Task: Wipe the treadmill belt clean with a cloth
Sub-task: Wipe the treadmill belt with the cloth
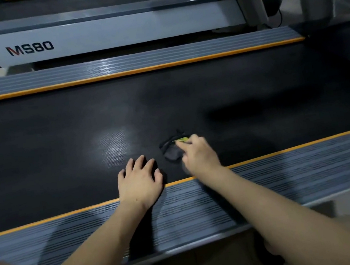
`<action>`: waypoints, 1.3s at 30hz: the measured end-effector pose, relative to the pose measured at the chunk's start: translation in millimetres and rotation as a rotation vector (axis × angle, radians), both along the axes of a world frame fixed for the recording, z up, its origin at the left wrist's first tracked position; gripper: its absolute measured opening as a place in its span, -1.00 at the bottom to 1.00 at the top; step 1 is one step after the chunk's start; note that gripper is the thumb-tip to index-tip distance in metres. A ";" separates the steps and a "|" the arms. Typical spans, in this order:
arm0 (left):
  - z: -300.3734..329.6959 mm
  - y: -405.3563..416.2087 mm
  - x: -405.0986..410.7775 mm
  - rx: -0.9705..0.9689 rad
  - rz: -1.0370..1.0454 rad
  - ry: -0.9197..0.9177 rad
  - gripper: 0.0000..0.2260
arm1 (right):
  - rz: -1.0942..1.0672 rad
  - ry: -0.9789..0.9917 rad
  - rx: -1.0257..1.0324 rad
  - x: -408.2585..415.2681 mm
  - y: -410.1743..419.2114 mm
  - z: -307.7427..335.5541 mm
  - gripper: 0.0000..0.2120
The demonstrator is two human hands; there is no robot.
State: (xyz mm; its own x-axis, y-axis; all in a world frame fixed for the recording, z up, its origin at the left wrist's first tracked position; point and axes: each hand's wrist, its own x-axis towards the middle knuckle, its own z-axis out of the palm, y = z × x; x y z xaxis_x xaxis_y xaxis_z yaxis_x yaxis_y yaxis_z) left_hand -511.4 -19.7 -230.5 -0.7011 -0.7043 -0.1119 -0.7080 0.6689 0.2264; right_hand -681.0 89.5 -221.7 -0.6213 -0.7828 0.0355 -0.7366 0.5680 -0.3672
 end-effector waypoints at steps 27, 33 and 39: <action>-0.7 15.5 -18.6 -0.015 -0.029 0.039 -0.55 | -0.586 0.128 0.080 -146.0 106.9 0.4 -0.57; -0.4 15.9 -18.8 -0.023 -0.011 0.036 -0.54 | -0.073 -0.004 -0.047 0.3 13.9 -9.0 -0.52; -0.1 15.6 -16.9 -0.024 -0.002 0.041 -0.54 | -0.221 0.109 -0.011 -107.2 87.9 -8.6 -0.51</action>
